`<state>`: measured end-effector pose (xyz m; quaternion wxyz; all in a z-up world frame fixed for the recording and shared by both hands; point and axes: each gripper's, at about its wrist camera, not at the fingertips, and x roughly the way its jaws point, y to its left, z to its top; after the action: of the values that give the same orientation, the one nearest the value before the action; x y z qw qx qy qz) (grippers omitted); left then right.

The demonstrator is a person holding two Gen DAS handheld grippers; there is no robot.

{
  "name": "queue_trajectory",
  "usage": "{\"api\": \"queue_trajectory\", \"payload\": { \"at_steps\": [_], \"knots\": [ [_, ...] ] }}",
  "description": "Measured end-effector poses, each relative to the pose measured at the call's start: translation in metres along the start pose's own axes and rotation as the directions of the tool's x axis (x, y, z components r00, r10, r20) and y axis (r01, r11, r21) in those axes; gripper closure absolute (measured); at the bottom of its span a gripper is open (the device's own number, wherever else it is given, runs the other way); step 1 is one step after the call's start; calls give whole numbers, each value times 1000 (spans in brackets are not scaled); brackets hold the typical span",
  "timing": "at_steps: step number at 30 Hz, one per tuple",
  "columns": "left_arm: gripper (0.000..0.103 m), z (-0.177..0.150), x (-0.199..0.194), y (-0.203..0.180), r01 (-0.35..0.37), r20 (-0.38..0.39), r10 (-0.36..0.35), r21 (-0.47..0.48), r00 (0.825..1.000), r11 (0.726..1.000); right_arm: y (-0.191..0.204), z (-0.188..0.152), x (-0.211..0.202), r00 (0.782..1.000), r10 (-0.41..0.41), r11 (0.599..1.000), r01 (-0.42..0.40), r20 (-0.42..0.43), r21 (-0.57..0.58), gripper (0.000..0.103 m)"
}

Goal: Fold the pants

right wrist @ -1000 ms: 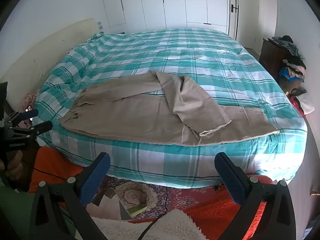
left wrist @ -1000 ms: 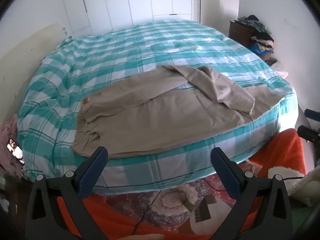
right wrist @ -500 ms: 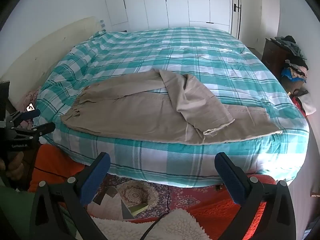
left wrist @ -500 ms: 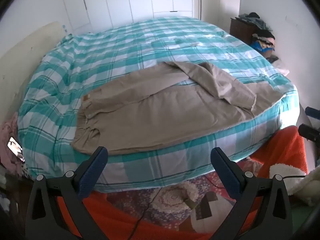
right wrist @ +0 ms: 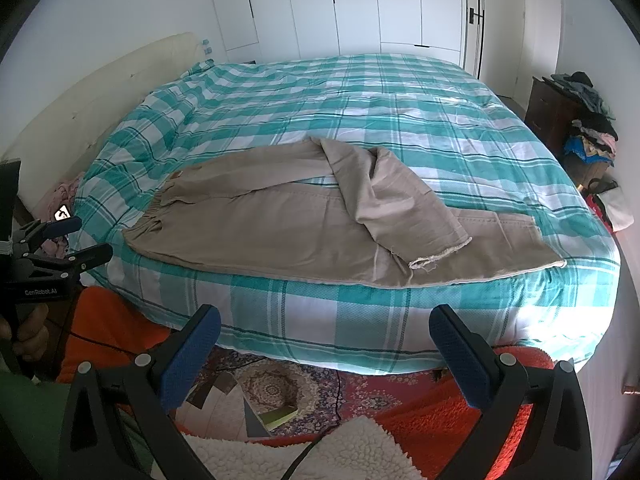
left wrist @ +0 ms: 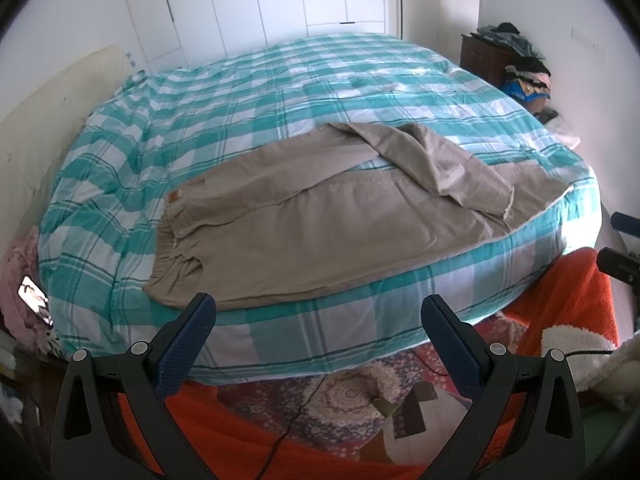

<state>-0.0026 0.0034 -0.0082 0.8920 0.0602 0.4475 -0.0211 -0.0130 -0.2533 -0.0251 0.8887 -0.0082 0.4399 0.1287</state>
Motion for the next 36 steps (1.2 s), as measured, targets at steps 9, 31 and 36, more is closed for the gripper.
{"api": "queue_trajectory", "payload": {
  "at_steps": [9,31,36],
  "knots": [
    [1,-2,0,-1,0,-1,0,1,1000,1000,0,-1,0,1000,1,1000,-1,-2,0,0],
    [1,-3,4,-3,-3,-17,4,10,1000,1000,0,-3,6,1000,12,1000,-12,-15,7,0],
    [1,-4,4,-3,-3,-18,3,10,1000,1000,0,-3,6,1000,11,1000,-11,-14,7,0]
  ]
}}
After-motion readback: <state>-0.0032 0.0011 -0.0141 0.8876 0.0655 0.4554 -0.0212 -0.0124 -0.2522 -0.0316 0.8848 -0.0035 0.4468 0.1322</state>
